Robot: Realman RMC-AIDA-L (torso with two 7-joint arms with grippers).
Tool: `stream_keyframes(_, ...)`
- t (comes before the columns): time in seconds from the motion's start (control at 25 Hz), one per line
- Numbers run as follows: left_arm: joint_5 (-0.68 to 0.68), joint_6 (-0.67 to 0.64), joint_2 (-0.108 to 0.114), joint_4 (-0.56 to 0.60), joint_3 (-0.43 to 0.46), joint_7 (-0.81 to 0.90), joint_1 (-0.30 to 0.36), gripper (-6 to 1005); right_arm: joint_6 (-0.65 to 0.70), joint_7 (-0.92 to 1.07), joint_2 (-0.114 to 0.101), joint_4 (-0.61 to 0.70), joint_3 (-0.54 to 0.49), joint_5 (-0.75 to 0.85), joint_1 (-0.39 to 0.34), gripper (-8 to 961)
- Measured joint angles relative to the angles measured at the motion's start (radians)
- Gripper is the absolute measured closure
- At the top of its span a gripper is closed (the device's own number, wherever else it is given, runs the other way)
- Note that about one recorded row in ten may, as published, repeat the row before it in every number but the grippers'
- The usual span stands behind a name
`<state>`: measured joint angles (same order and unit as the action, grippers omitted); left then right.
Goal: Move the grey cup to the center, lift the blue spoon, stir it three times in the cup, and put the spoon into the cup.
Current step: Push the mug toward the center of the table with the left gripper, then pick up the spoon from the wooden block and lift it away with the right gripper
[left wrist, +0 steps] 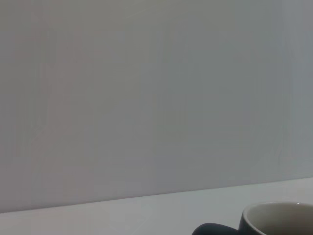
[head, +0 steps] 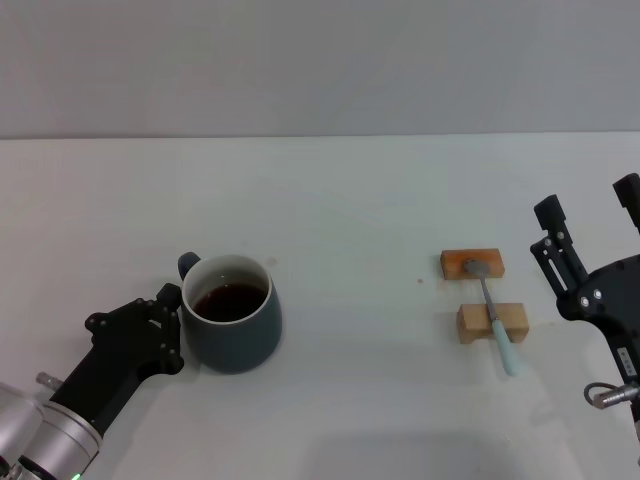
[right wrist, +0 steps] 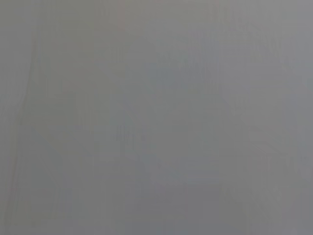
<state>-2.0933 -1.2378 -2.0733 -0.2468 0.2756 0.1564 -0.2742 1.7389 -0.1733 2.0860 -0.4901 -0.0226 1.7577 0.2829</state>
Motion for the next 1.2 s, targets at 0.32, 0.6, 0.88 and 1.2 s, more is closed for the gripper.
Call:
stream_keyframes(0.32, -0.01, 0.001, -0.001, -0.02, -0.009, 0.007, -0.003, 915, -0.015, 0.0, 0.0, 0.003, -0.002, -0.003, 0.005, 188)
stream_keyframes(0.6, -0.038, 0.041, -0.002, -0.055, -0.013, 0.0, -0.01, 908, -0.03, 0.0, 0.0, 0.004, -0.003, -0.003, 0.016, 188)
stream_keyframes(0.88, -0.032, 0.039, 0.005, -0.036, 0.055, -0.004, 0.016, 901, -0.037, 0.0, 0.0, 0.005, -0.004, -0.003, 0.018, 188)
stream_keyframes(1.2, -0.032, -0.087, 0.013, 0.032, 0.18, 0.011, 0.11, 894, -0.039, 0.0, -0.001, 0.005, -0.003, -0.006, 0.008, 187)
